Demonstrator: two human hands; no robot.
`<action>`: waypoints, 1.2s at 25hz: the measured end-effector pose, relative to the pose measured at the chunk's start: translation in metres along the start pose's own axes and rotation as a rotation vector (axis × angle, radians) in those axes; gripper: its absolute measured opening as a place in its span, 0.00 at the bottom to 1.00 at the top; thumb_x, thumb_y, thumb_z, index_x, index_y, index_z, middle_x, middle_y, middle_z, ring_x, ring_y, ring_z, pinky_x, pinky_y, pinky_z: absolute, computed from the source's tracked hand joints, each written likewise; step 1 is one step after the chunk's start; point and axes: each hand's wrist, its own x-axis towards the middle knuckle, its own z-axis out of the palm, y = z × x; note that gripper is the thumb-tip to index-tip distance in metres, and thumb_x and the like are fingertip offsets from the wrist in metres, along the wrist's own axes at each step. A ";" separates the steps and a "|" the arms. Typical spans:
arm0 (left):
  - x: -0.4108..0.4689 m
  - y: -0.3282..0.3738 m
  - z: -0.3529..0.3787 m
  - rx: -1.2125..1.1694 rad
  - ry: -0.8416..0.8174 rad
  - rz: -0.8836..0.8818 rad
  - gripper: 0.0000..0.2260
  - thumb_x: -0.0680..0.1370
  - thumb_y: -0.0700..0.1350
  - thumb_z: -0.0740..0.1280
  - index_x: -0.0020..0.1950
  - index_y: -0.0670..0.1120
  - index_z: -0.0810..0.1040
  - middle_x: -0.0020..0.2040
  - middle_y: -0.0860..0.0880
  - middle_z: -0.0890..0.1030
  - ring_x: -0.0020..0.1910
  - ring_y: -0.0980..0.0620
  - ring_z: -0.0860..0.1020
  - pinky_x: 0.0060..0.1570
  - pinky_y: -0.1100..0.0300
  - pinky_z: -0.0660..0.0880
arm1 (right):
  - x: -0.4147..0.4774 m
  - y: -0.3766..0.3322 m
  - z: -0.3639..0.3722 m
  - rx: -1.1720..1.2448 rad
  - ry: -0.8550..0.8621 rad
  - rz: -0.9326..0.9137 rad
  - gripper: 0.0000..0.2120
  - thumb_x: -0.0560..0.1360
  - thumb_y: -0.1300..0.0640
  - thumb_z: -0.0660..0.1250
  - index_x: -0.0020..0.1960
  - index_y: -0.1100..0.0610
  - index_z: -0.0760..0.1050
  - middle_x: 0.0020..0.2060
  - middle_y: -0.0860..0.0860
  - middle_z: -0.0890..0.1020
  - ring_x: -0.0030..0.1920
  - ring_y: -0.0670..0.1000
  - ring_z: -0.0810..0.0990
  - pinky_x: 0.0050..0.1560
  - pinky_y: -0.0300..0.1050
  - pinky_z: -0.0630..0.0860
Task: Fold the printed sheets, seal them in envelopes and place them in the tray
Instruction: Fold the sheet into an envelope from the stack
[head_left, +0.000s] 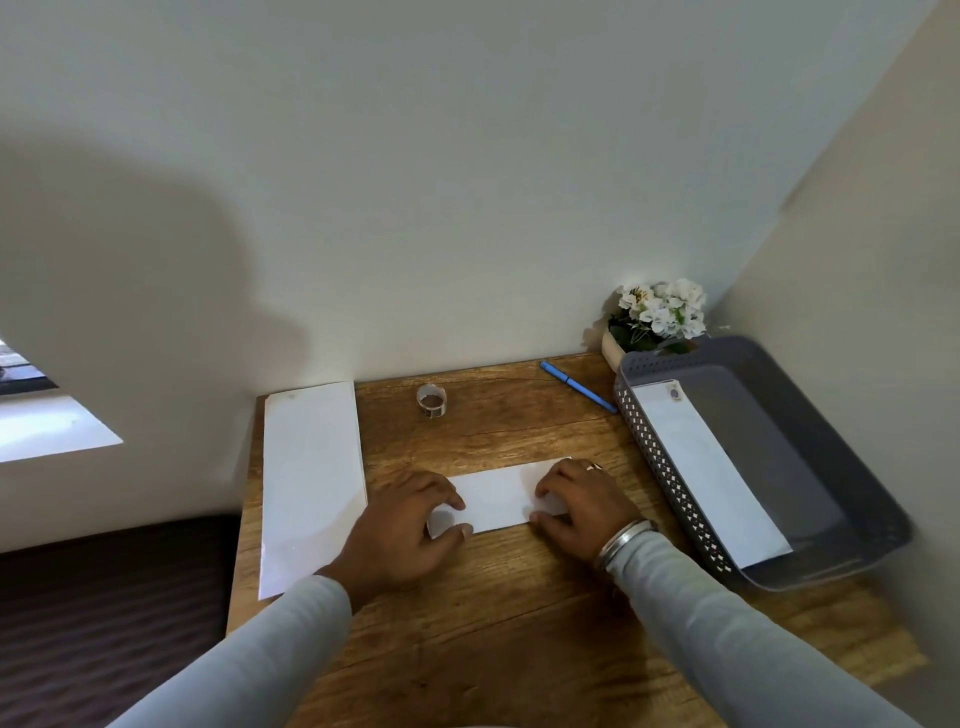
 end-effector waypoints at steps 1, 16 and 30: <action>0.004 0.002 0.001 0.019 0.034 -0.008 0.16 0.79 0.62 0.64 0.63 0.59 0.78 0.64 0.63 0.74 0.64 0.62 0.69 0.64 0.62 0.69 | 0.004 -0.004 -0.002 -0.017 0.000 0.016 0.20 0.74 0.39 0.61 0.60 0.50 0.76 0.59 0.49 0.76 0.59 0.53 0.74 0.60 0.50 0.72; 0.010 0.006 0.015 0.337 -0.027 -0.100 0.24 0.83 0.59 0.56 0.77 0.53 0.67 0.77 0.52 0.66 0.76 0.48 0.62 0.75 0.49 0.57 | 0.018 -0.016 0.014 -0.112 0.050 0.221 0.27 0.74 0.58 0.59 0.73 0.52 0.66 0.71 0.50 0.69 0.68 0.57 0.69 0.66 0.55 0.70; 0.024 0.029 0.017 0.512 -0.074 -0.061 0.25 0.82 0.56 0.60 0.78 0.49 0.65 0.75 0.47 0.67 0.74 0.43 0.64 0.72 0.45 0.63 | 0.016 0.002 0.007 -0.066 -0.006 0.237 0.28 0.74 0.57 0.60 0.74 0.52 0.65 0.71 0.48 0.67 0.69 0.56 0.67 0.67 0.55 0.70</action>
